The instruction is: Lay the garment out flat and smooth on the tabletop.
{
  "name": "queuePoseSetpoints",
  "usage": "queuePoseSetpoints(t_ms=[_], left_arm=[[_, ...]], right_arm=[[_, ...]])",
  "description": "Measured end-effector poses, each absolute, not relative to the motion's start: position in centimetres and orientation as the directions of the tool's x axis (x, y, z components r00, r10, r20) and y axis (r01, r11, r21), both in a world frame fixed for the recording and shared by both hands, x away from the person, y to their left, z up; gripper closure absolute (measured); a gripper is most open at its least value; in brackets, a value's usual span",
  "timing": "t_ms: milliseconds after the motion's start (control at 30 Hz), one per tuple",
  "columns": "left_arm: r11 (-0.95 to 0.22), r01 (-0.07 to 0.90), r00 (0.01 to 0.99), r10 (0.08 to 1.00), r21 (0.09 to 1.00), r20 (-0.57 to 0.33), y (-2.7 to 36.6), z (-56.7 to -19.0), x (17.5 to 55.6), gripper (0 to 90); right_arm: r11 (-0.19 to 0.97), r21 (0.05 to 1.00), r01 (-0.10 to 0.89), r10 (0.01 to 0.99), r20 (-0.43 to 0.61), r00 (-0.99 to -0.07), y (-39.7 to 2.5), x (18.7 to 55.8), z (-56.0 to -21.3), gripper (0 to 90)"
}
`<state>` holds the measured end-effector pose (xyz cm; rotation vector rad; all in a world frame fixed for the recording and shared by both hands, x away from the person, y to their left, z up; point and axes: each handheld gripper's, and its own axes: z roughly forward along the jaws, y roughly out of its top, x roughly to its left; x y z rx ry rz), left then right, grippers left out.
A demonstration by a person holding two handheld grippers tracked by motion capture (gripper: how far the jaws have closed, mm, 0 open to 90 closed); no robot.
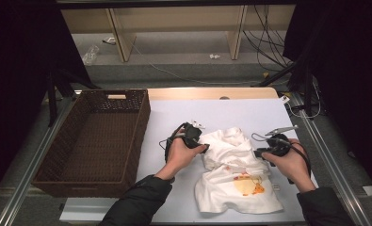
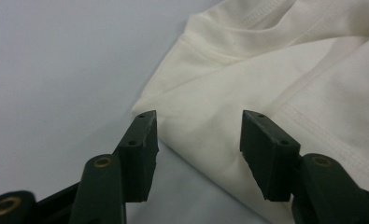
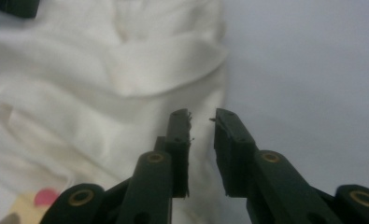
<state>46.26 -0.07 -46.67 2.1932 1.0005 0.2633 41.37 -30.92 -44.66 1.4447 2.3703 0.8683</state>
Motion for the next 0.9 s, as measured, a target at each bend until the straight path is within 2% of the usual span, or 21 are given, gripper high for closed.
queuePoseSetpoints(t_ms=[100,233,333,467,633,667,767,800,900], left_arm=[[-0.444,0.586,0.670,0.736,0.678,-0.098,-0.2,-46.4,46.6,45.9],[-0.447,0.590,0.665,0.741,0.673,-0.092,-0.7,-46.5,47.1,44.9],[-0.457,0.584,0.676,0.731,0.671,-0.091,-1.0,-46.5,47.0,45.1],[-0.463,0.572,0.686,0.722,0.677,-0.085,-1.0,-46.2,46.7,45.0],[-0.467,0.564,0.689,0.721,0.681,-0.077,-1.0,-46.1,46.4,45.1],[-0.468,0.564,0.689,0.720,0.681,-0.076,-1.0,-46.1,46.3,45.1],[-0.469,0.564,0.690,0.719,0.680,-0.076,-0.9,-46.1,46.3,45.2],[-0.467,0.563,0.690,0.719,0.682,-0.077,-0.9,-46.1,46.3,45.3],[-0.464,0.559,0.692,0.717,0.687,-0.078,-0.8,-45.9,46.4,45.3]], right_arm=[[0.269,0.658,0.704,0.895,0.099,-0.435,-31.8,42.7,-44.1,67.1],[0.180,0.688,0.703,0.903,0.168,-0.396,-31.3,44.6,-45.2,62.8],[0.163,0.740,0.652,0.889,0.177,-0.423,-30.1,45.6,-45.5,60.0],[0.200,0.750,0.631,0.860,0.174,-0.480,-28.2,46.6,-45.2,54.9],[0.263,0.715,0.648,0.867,0.121,-0.484,-27.1,47.5,-46.2,53.2],[0.273,0.711,0.648,0.864,0.116,-0.491,-27.0,47.6,-46.4,56.2],[0.288,0.693,0.661,0.864,0.109,-0.491,-26.6,47.7,-46.9,81.7],[0.281,0.692,0.665,0.857,0.130,-0.498,-26.5,47.6,-47.0,85.5],[0.284,0.703,0.653,0.850,0.131,-0.510,-26.1,47.1,-46.7,87.8]])
